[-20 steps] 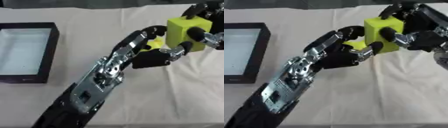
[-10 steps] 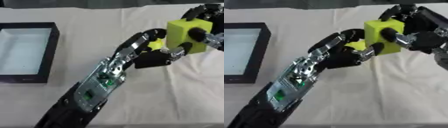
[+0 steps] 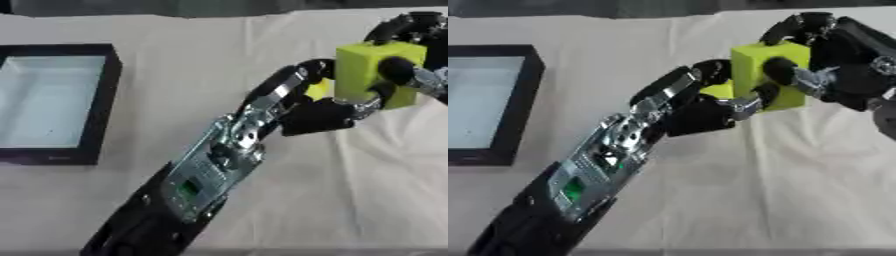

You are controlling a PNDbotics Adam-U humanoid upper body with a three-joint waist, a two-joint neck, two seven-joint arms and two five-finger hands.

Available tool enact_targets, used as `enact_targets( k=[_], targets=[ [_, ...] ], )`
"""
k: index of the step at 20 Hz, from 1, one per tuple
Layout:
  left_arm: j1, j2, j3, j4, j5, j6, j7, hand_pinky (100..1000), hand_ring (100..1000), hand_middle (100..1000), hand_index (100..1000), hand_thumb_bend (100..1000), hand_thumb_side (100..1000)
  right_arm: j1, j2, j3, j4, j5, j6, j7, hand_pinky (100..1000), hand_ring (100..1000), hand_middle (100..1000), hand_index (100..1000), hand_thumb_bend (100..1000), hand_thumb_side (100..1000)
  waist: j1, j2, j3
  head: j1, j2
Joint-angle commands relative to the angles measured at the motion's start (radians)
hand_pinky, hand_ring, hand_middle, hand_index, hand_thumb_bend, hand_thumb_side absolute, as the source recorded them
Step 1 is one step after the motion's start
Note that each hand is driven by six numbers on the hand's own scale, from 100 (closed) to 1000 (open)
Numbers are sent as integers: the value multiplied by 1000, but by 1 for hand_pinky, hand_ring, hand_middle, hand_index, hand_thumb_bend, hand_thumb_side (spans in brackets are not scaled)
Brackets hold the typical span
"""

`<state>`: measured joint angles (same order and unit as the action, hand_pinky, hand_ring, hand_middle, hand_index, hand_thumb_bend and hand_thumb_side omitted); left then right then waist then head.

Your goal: Pick up the objects with one hand, pass them to the other hand, and then place them into the box on the other side of the table.

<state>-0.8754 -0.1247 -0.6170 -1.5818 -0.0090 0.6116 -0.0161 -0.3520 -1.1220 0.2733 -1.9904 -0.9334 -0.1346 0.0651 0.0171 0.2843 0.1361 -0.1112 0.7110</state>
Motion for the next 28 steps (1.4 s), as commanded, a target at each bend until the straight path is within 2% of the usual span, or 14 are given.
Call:
enact_targets(
  k=[1,4,8,14,18,19,21,23,25,28],
  targets=[
    [-20,-19,8,-5,1,-3,6,896,997,847,887,371,568,-12,-39,-8,-10,-11,5,1,453,158,324,511,100,100,-2,-34,-3,5,3],
    [-20,-23,11,2,6,-4,20,869,973,787,843,329,568,-9,-39,-5,-10,-9,8,0,453,158,324,511,100,100,-2,-34,-3,6,3],
    [-17,-26,15,11,38,9,60,809,916,676,754,100,519,-6,-39,-2,-10,-5,9,0,454,159,326,513,100,100,-2,-34,-3,6,3],
    [-15,-27,19,10,129,21,147,711,811,522,599,100,463,3,-40,5,-10,10,15,3,476,199,366,546,100,100,-2,-34,-2,8,2],
    [-13,-26,20,7,189,18,206,655,749,452,507,100,482,15,-41,8,-10,27,38,19,516,252,421,592,100,100,-2,-34,-1,9,-1],
    [-13,-26,21,7,202,14,222,651,742,444,498,100,483,18,-41,9,-10,32,46,24,522,261,429,600,120,100,-2,-34,-1,10,-2],
    [-11,-25,20,8,229,5,252,633,710,409,458,100,485,25,-41,12,-10,48,66,42,555,322,477,648,217,100,-2,-33,-1,10,-3],
    [-9,-24,19,9,254,-6,278,617,686,385,430,100,486,32,-42,13,-10,70,81,72,580,373,520,688,271,137,-2,-33,-1,10,-4],
    [-8,-23,18,12,275,-17,299,605,665,363,406,100,492,41,-42,15,-10,92,87,105,613,445,582,749,314,230,-2,-32,-1,10,-4],
    [-5,-20,16,17,294,-28,320,590,643,341,383,100,490,54,-42,13,-10,113,87,155,637,504,634,801,329,294,-2,-32,-2,11,-6]
  ],
)
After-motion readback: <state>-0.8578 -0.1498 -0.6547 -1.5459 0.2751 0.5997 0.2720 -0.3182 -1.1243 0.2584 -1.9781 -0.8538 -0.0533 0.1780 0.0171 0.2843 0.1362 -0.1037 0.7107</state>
